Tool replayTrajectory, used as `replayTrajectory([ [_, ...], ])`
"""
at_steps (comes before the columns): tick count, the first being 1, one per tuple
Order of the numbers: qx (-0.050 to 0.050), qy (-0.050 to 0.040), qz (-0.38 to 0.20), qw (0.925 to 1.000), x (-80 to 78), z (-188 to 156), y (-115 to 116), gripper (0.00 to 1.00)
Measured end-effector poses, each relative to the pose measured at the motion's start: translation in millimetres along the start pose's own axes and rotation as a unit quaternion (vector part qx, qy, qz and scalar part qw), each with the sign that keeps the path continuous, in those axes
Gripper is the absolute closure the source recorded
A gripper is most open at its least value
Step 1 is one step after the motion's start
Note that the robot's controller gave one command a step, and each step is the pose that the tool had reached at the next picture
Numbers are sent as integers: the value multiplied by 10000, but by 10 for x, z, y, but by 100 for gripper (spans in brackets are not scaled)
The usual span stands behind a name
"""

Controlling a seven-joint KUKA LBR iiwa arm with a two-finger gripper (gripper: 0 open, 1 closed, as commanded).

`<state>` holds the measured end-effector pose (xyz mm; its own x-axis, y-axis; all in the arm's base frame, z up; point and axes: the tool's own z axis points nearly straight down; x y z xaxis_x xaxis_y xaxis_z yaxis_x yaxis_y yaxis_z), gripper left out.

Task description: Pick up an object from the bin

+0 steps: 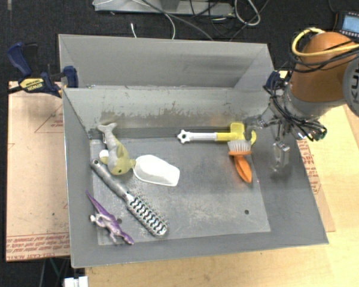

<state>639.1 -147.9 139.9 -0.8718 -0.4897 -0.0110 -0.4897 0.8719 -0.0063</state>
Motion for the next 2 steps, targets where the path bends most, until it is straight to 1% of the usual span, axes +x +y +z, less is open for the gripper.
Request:
replayTrajectory([
  [1, -28, -99, -2176, 9760, -119, 391, 222, 0],
  [2, -46, -85, -3121, 9500, -185, 674, 228, 0],
])
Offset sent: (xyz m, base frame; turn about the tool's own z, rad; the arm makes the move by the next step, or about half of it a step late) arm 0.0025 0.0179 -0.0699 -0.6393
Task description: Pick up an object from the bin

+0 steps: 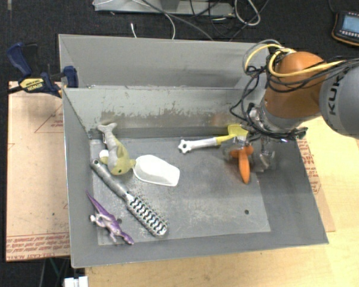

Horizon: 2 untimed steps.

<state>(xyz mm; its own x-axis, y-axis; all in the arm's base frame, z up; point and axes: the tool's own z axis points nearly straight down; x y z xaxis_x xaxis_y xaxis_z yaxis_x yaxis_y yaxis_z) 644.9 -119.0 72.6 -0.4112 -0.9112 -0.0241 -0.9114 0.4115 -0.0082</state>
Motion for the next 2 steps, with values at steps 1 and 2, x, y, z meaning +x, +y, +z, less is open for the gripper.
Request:
replayTrajectory([
  [1, 57, -12, -1130, 9936, -19, 21, -19, 100],
  [2, 57, -14, -1128, 9936, -18, 19, -19, 100],
])
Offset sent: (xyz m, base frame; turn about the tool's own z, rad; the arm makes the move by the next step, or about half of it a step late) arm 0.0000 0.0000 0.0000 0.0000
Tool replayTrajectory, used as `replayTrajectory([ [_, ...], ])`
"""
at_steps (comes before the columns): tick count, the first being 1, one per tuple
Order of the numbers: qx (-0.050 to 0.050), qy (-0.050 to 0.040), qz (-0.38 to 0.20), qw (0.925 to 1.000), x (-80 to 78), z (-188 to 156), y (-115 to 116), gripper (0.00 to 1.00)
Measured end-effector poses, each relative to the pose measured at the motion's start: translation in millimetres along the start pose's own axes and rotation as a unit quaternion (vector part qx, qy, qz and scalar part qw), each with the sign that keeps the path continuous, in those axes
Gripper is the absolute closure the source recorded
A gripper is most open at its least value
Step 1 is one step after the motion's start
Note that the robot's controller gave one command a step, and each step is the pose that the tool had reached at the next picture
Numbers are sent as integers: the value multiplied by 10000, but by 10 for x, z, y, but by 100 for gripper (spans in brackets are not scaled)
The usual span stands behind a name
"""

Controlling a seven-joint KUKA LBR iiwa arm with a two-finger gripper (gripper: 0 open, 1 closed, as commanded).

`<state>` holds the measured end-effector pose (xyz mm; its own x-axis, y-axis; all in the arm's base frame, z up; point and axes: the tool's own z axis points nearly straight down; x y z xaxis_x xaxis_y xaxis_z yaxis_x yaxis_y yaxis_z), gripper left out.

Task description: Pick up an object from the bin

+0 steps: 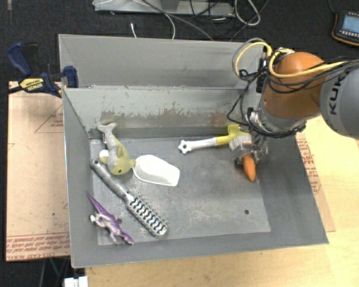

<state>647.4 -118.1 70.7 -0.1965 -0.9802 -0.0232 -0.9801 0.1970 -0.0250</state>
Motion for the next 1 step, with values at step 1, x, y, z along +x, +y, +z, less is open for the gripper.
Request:
replayTrajectory([
  [1, -2, -10, 3, 10000, -17, -175, -1, 100],
])
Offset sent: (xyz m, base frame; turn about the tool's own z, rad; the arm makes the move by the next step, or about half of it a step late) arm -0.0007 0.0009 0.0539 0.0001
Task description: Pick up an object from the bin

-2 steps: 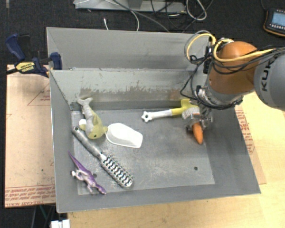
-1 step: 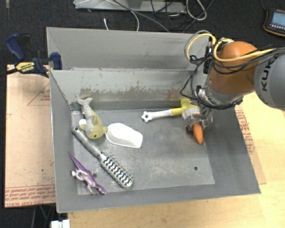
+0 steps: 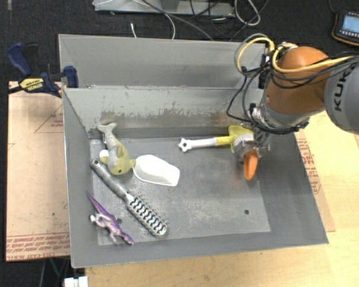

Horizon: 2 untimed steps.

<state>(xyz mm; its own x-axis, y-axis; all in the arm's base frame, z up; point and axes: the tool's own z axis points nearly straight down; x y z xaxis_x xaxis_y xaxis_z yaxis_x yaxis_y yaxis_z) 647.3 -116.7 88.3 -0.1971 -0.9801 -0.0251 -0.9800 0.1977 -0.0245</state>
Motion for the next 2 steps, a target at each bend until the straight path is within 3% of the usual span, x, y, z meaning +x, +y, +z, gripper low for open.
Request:
replayTrajectory([
  [2, -17, -11, 10, 10000, -24, -431, 0, 100],
])
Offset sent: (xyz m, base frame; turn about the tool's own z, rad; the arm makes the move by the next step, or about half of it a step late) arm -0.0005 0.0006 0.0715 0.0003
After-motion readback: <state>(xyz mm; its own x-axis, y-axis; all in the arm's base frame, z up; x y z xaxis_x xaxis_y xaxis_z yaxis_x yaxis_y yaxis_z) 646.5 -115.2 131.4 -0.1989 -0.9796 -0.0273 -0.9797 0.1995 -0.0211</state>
